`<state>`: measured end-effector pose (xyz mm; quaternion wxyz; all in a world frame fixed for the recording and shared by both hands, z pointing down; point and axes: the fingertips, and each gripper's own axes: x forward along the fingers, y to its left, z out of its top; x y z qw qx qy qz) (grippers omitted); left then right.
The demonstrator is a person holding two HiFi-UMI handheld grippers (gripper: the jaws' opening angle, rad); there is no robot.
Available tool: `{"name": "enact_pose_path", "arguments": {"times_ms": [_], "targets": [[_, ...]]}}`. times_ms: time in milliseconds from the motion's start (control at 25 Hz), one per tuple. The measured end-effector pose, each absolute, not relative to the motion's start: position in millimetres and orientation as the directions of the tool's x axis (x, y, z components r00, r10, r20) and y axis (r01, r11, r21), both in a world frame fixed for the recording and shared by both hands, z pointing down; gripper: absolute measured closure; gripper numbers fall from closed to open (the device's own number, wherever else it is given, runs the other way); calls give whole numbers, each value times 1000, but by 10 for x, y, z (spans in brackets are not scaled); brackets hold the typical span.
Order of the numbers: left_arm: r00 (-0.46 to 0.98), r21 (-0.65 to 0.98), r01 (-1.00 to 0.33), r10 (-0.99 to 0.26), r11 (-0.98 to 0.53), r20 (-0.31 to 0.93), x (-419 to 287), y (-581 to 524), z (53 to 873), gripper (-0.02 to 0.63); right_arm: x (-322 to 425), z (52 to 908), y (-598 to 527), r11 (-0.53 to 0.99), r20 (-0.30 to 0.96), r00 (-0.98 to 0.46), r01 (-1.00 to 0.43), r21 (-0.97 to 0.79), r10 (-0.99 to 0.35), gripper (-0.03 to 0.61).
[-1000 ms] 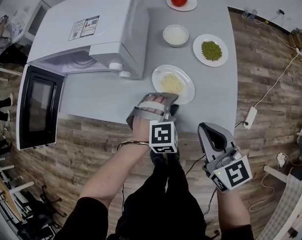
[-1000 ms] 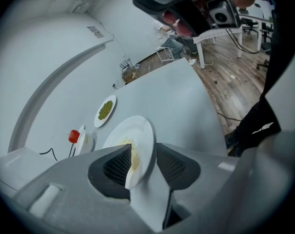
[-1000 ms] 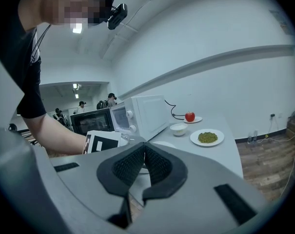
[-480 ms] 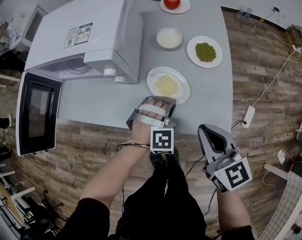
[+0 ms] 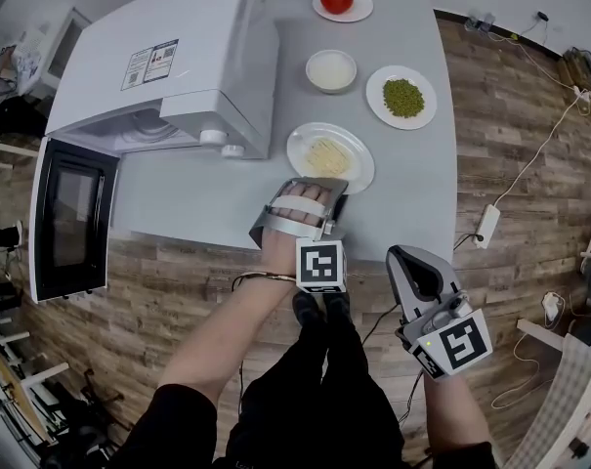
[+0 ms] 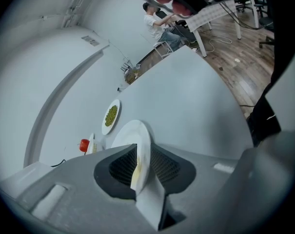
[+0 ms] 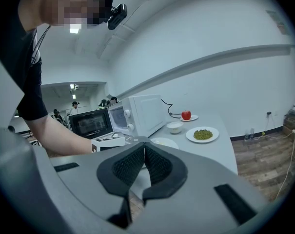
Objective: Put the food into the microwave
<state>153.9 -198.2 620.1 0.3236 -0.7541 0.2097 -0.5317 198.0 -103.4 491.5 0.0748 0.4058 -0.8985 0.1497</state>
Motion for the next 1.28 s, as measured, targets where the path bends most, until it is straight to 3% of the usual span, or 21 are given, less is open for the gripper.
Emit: {"name": "enact_pose_path", "arguments": {"times_ms": [360, 640, 1280], "targets": [[343, -671, -14, -634, -741, 693, 1559, -2012, 6225, 572, 1999, 4909, -1016, 628, 255, -663, -749, -213, -704, 565], [370, -741, -13, -692, -671, 620, 1524, -2031, 5974, 594, 1985, 4866, -1015, 637, 250, -672, -741, -212, -697, 565], [384, -774, 27, -708, -632, 592, 1366, -1430, 6059, 597, 1825, 4920, -1020, 674, 253, -710, -704, -225, -657, 565]]}}
